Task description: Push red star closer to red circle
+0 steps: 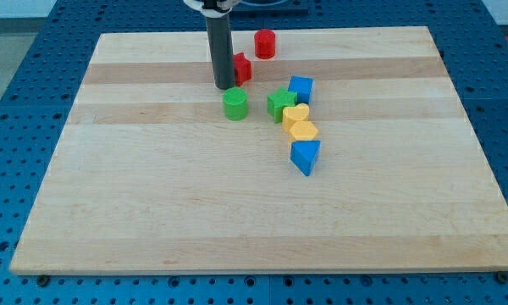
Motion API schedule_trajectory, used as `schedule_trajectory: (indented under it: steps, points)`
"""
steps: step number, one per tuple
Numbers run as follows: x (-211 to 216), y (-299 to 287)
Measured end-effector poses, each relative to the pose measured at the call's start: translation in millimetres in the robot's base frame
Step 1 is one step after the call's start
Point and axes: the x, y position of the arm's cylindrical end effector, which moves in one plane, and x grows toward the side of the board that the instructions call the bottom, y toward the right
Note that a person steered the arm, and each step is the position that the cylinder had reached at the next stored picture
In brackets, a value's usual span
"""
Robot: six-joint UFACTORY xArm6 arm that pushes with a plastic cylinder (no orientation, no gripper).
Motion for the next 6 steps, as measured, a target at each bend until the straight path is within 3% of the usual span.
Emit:
schedule_trajectory:
  steps: [6]
  points:
    - [-51.8,17.3]
